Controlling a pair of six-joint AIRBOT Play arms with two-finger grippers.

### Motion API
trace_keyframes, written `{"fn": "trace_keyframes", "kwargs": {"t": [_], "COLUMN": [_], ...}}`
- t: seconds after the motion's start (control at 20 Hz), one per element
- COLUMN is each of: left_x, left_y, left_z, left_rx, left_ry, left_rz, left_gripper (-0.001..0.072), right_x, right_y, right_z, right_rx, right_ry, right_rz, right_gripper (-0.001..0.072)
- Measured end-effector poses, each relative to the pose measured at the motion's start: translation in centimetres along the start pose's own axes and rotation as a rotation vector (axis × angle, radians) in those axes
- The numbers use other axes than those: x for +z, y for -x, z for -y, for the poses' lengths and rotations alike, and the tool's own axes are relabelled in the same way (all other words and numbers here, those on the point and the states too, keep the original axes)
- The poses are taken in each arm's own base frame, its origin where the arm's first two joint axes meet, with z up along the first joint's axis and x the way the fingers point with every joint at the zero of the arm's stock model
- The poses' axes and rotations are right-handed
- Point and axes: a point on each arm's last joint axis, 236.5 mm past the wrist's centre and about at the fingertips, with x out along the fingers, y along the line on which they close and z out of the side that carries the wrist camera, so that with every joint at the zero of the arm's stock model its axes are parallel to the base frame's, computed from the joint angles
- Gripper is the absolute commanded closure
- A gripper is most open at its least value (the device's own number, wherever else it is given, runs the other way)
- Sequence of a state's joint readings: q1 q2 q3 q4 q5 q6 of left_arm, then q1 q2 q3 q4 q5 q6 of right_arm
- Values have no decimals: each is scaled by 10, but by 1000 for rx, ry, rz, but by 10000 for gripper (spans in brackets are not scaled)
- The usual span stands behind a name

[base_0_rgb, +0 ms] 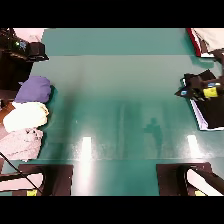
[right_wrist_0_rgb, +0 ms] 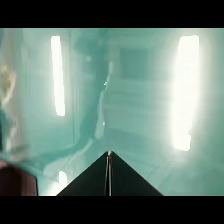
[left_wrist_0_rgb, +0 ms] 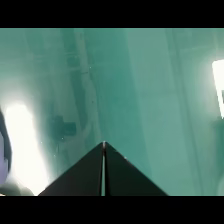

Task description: Fold the shirts.

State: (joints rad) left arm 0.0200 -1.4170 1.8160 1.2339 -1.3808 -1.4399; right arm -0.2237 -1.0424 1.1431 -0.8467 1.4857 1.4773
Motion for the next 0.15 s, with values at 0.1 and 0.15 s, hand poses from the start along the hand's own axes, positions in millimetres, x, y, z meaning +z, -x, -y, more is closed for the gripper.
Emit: {"fn": "trace_keyframes", "kwargs": {"t": [0.1, 0.15], "left_x": [1, 2], "left_y": [0, 0], "left_z": [0, 0], "left_rx": [1, 1], "left_ry": [0, 1], "left_rz": [5, 6], "left_gripper": [681, 681], "right_x": [-5, -6], "right_y": [-10, -13], "right_z": [-14, -19], "right_rx": [15, 19], "right_ry": [44, 58], "right_rz": [-19, -22], "right_gripper": [692, 692]}}
